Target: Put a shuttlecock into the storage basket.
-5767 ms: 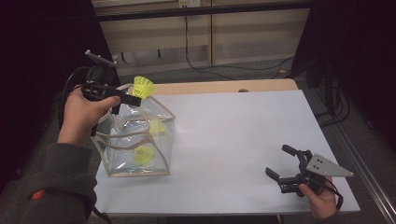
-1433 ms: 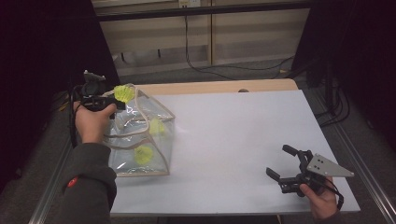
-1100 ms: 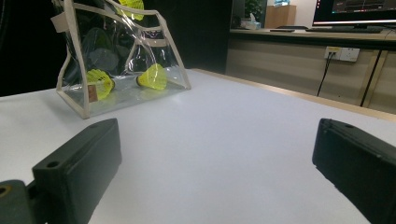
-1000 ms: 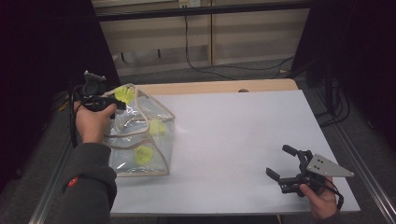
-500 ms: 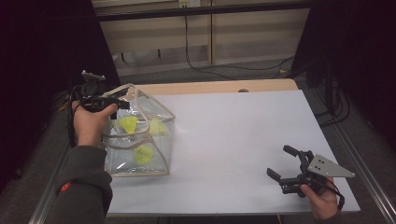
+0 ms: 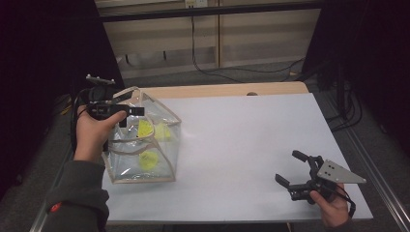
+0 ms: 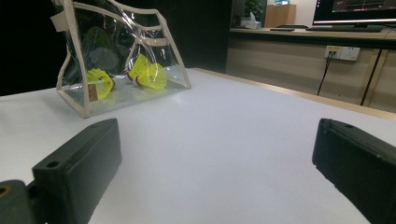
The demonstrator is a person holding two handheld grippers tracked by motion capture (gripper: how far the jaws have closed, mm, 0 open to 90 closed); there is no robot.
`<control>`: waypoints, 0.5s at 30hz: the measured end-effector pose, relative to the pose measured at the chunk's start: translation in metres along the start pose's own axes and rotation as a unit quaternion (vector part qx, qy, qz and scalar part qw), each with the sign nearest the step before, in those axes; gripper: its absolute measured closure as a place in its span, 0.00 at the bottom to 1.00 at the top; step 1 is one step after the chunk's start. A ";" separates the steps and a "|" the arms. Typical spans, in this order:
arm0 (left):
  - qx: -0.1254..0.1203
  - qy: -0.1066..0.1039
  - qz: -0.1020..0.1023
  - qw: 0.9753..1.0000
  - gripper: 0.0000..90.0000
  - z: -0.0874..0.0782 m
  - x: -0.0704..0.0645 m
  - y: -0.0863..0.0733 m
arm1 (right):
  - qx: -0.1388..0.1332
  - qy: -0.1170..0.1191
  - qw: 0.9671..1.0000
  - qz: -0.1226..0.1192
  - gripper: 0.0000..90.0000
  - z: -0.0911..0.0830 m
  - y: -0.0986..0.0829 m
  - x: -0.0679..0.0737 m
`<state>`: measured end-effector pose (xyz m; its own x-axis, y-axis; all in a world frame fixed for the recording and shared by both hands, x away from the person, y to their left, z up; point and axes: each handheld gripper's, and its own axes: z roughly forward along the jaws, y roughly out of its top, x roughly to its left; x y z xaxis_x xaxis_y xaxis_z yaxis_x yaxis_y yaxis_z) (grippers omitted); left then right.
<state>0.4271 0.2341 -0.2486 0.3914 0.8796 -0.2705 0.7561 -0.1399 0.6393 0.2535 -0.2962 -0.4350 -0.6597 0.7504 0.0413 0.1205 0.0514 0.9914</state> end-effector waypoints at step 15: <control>0.003 -0.045 0.044 0.998 0.20 -0.014 -0.017 -0.009 | 0.000 0.003 1.000 -0.001 0.01 0.003 0.001 0.001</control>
<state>0.4063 0.2271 -0.2398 0.5016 0.8197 -0.2766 0.7198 -0.2181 0.6590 0.2557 -0.2935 -0.4346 -0.6649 0.7459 0.0397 0.1184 0.0527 0.9916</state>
